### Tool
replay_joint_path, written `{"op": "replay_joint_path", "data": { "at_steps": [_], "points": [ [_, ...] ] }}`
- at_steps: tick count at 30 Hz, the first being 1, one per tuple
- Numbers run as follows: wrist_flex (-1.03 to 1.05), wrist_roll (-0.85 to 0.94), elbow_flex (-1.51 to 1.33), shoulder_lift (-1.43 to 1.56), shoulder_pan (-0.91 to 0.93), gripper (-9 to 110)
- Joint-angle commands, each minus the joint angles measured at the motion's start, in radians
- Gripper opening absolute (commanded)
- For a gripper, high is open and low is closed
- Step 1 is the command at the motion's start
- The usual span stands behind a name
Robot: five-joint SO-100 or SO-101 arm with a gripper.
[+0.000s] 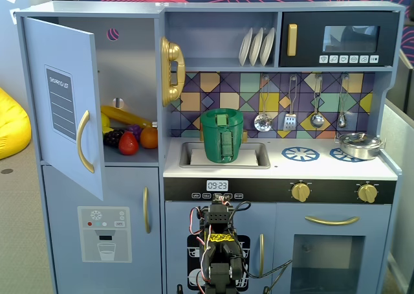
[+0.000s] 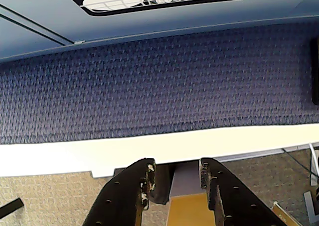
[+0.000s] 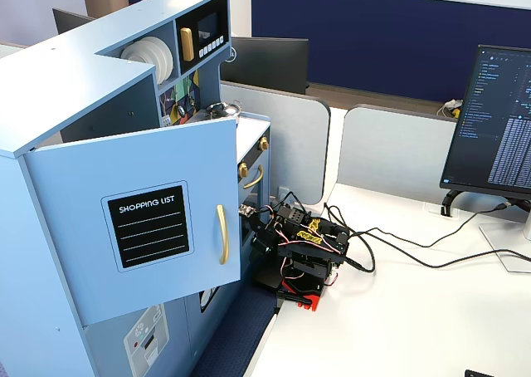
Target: Close the left cabinet door
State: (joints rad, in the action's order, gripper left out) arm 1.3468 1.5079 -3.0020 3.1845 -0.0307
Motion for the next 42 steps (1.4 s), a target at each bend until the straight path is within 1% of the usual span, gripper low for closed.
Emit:
{"op": "replay_joint_path", "data": {
  "at_steps": [1, 14, 18, 21, 26, 30, 35, 37, 42],
  "points": [
    [0.184, 0.006, 0.003, -0.006, -0.006, 0],
    [0.184, 0.006, 0.003, -0.006, -0.028, 0],
    [0.184, 0.009, 0.005, -0.008, -0.158, 0],
    [0.153, -0.002, 0.006, -0.008, -0.331, 0],
    [-0.031, 0.003, 0.012, 0.003, -0.575, 0],
    [-0.291, -0.008, 0.048, -0.025, -0.753, 0],
    [-0.601, 0.075, 0.094, -0.054, -0.997, 0],
    [-0.716, 0.058, 0.129, -0.083, -1.100, 0],
    [-0.850, 0.044, 0.242, -0.149, -1.269, 0]
  ]
}}
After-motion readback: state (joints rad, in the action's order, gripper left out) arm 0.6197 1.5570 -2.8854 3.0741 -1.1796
